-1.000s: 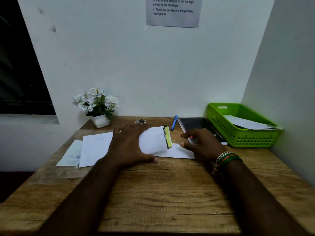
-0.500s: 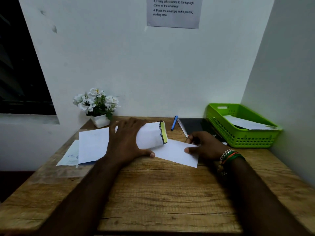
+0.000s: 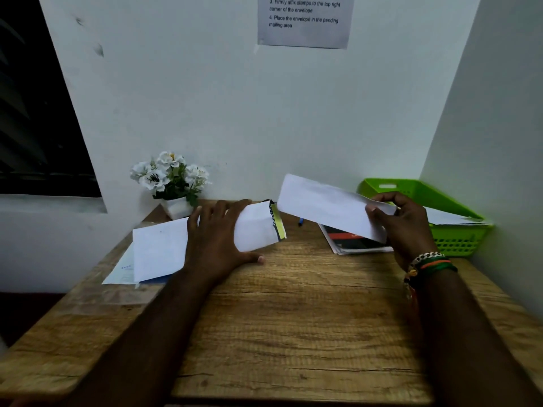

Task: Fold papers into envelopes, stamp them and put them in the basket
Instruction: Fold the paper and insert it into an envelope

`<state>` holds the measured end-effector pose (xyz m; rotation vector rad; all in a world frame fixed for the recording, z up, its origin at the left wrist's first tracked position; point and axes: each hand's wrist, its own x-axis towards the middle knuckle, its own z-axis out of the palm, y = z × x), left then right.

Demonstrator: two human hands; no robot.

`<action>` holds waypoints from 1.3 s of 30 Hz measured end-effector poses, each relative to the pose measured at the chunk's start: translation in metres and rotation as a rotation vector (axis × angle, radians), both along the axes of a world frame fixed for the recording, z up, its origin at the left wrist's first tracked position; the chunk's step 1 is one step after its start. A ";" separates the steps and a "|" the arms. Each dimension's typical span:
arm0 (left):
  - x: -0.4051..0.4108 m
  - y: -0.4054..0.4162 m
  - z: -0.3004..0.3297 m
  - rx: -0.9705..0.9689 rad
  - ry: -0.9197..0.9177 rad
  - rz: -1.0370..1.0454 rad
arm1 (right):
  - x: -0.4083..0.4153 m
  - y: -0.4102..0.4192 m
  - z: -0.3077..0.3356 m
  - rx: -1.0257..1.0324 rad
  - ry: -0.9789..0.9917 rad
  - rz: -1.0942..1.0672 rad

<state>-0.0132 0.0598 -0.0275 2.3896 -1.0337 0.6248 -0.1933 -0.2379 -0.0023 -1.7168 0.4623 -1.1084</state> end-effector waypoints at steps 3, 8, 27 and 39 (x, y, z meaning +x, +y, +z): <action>0.001 0.000 0.000 0.000 0.006 0.017 | -0.001 0.002 0.002 -0.029 -0.032 -0.015; 0.002 0.001 0.000 0.003 0.023 0.043 | -0.001 0.004 0.003 -0.079 -0.051 0.011; -0.026 -0.023 -0.003 0.235 -0.006 -0.109 | 0.023 0.063 -0.013 -0.168 0.271 0.299; -0.031 -0.024 0.000 0.219 -0.008 -0.088 | 0.030 0.093 -0.019 -0.081 0.204 0.304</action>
